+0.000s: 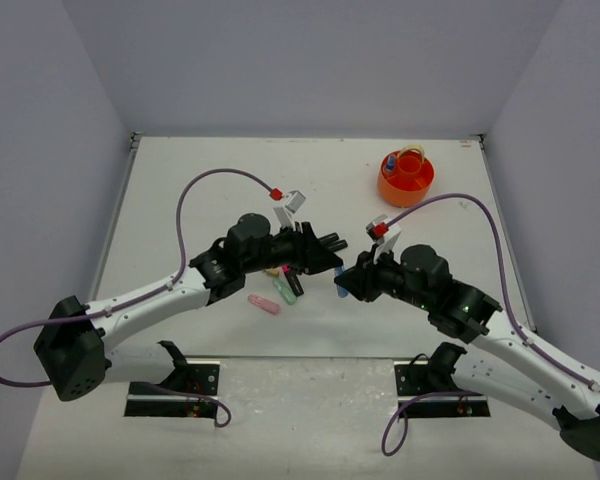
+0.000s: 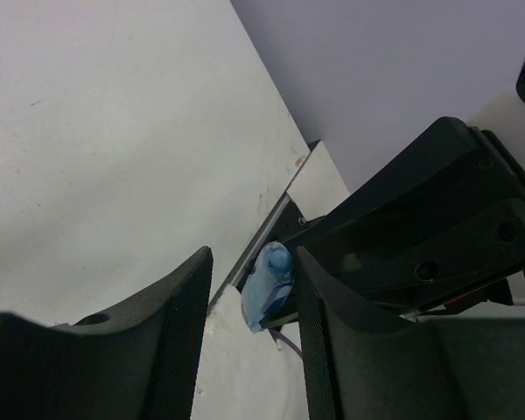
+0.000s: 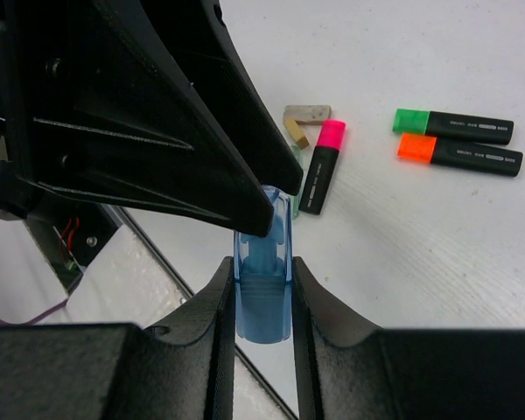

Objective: Sort the stationery into containers
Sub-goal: Pick up the stationery from the center of the board, then place the stationery in the storage box.

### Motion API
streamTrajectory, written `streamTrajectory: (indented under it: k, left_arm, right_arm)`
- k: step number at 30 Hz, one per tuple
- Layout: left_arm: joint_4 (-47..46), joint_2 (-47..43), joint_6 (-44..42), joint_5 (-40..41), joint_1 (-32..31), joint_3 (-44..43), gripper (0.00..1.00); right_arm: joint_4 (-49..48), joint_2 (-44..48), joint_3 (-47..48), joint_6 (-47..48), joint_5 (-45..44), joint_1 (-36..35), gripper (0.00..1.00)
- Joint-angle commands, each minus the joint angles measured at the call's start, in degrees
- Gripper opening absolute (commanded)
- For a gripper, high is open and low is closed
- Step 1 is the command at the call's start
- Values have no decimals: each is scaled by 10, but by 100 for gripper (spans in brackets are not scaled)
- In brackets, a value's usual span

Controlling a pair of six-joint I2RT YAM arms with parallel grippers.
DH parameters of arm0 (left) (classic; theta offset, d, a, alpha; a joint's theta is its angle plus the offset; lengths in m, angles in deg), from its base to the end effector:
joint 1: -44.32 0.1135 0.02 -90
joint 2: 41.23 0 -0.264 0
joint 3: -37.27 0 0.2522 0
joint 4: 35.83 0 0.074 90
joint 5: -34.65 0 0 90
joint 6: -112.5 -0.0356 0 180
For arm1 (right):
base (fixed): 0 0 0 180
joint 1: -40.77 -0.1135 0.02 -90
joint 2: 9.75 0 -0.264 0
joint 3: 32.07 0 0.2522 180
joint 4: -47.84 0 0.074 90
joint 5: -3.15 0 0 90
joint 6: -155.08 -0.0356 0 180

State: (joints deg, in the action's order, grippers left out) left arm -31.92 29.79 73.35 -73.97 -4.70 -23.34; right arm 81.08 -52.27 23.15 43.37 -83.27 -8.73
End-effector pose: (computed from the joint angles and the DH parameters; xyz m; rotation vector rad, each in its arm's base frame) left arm 0.1794 -0.2238 0.2909 0.2313 2.0811 -1.4540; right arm 0.1113 0.1338 0.3089 -0.5309 1.9628 0.8721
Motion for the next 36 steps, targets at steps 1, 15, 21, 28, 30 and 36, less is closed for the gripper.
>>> streamTrajectory:
  k: [1,15,21,28,30,36]
  left_arm:
    - [-31,15,1,-15,-12,-32,39]
    - [28,108,-158,20,-15,-155,0]
    - [8,228,-325,28,-4,-281,0]
    - [37,492,-424,-73,38,-584,0]
    - [39,541,-432,-79,41,-664,0]
    - [-24,637,-450,-29,51,-772,0]
  right_arm:
    - [-18,-12,18,-18,-33,-3,0]
    - [57,16,42,-71,-169,-3,96]
    - [338,59,139,-232,-434,-3,99]
    - [433,160,202,-247,-498,-3,99]
    - [436,174,210,-241,-494,-3,99]
    - [446,191,210,-235,-452,-2,99]
